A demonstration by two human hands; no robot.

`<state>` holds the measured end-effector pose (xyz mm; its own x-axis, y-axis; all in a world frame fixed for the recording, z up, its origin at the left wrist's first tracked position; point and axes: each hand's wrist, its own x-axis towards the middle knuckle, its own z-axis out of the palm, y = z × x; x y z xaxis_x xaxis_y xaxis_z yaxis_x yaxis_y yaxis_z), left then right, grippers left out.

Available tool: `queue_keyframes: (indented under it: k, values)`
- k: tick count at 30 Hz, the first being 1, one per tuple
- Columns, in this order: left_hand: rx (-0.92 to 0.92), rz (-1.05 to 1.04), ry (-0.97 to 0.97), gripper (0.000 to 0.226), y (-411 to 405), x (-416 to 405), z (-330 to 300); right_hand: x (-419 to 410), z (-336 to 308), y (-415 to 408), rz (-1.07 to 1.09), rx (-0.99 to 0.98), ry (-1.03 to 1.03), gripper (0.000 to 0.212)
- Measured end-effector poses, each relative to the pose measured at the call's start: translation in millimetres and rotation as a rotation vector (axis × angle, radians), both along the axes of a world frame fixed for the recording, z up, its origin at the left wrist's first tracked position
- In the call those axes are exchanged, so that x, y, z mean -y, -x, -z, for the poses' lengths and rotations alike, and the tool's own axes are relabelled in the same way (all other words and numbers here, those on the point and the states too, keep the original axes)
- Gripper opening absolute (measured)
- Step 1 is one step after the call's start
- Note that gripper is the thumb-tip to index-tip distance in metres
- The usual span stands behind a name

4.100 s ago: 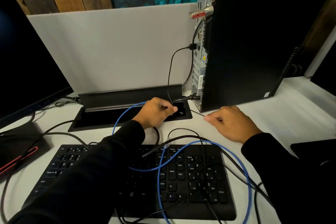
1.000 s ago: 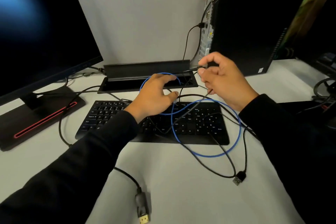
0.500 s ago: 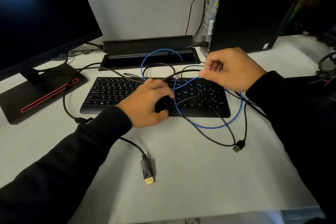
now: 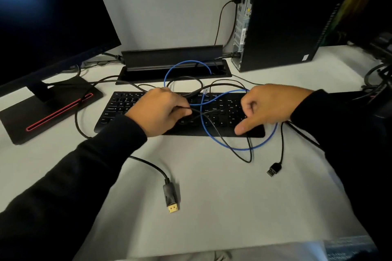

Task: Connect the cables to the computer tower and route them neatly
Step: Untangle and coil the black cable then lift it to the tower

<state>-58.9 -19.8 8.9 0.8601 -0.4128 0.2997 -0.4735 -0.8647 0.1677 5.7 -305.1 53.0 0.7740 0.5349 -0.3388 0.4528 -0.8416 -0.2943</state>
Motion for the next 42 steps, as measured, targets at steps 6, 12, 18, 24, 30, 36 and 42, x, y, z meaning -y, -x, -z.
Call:
queue_keyframes:
  k: [6, 12, 18, 24, 30, 36, 42]
  values:
    - [0.043, -0.190, 0.490, 0.026, -2, -8, -8, 7, 12, -12, 0.024, 0.040, -0.038, 0.033]
    - [0.207, -0.238, 0.889, 0.032, -3, -1, -37, 3, -7, -19, 0.045, 0.066, -0.561, 0.025]
    - [0.224, -0.269, 1.027, 0.032, -3, -4, -43, 23, -7, -16, -0.165, -0.171, -0.607, 0.054]
    - [0.175, -0.317, 1.045, 0.031, -3, 1, -39, 5, -1, -12, -0.056, -0.197, -0.806, 0.053]
    - [0.127, -0.231, 0.959, 0.027, 2, 5, -43, -5, -9, -14, 0.165, 0.086, -0.973, 0.034]
    - [0.116, -0.148, 0.795, 0.020, 5, 7, -47, 25, -25, -22, 0.344, 0.391, -0.778, 0.084]
    - [0.201, -0.263, 0.753, 0.024, -1, 22, -35, 19, -21, -15, -0.007, -0.574, -1.059, 0.071]
